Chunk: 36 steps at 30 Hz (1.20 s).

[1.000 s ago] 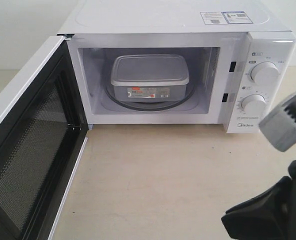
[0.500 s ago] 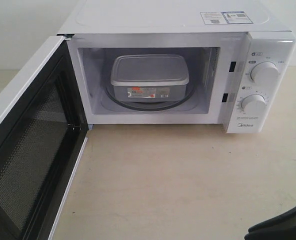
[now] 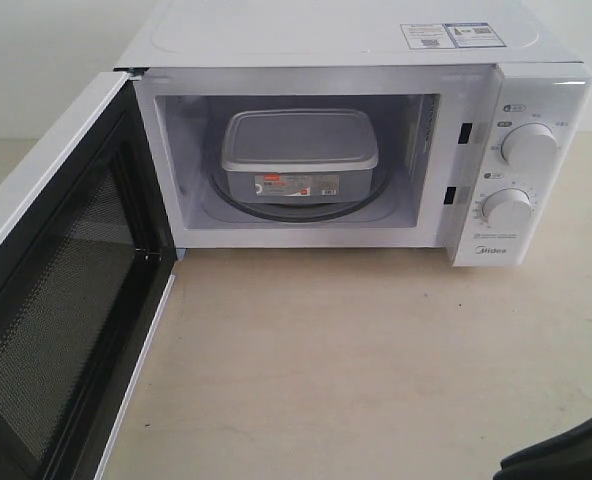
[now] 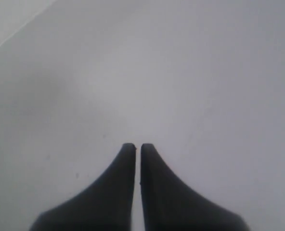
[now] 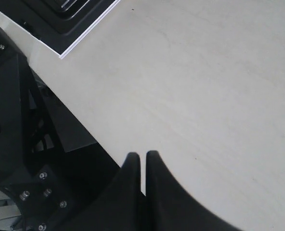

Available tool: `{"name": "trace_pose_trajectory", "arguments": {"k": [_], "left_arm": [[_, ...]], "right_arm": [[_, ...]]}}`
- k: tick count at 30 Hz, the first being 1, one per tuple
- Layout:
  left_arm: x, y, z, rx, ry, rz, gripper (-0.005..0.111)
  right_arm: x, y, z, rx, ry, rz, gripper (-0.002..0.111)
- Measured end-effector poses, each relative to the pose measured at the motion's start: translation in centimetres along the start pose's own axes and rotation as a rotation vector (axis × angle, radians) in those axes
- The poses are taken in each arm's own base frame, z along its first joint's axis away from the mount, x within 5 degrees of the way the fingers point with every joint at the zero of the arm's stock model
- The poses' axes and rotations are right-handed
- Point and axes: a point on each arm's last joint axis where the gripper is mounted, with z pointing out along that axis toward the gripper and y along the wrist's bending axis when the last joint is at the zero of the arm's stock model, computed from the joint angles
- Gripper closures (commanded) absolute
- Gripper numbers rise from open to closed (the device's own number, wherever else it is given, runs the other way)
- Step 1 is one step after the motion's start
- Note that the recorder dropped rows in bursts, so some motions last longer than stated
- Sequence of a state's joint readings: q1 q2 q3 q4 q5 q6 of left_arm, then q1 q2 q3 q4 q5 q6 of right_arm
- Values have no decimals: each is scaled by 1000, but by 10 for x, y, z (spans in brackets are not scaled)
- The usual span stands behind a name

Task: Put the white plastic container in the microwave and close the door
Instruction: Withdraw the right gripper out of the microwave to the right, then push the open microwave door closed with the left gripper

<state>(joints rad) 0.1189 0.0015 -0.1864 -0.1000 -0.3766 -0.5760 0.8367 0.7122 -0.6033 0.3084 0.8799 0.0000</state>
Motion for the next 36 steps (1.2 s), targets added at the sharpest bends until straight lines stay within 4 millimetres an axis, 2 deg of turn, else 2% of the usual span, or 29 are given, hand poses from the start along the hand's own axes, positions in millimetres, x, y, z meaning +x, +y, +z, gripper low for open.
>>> {"name": "trace_pose_trajectory", "arguments": {"k": [4,5,8,13,18,21,29,33,36], "left_arm": [[-17,-20,26,-167,282,-1,102],[-18,-23,34,-238,396,9,102],[-21,-29,50,-330,631,119,102],[-18,-42,71,-316,1030,276,102],[-3,-48,79,-243,1324,227,102],[5,-47,79,-179,1438,256,102],[20,-37,90,-119,1553,318,102],[38,-24,95,-100,1642,313,102],[53,-16,97,-79,1707,281,102]], "right_arm": [[0,0,0,0,2,0,108],[0,0,0,0,2,0,108],[0,0,0,0,2,0,108],[0,0,0,2,2,-1,108],[0,0,0,5,2,-4,108],[0,-1,0,8,2,-7,108],[-3,-1,0,8,-30,-7,108],[-13,3,-7,1,-90,-14,108],[-27,8,-21,-10,-162,-30,108]]}}
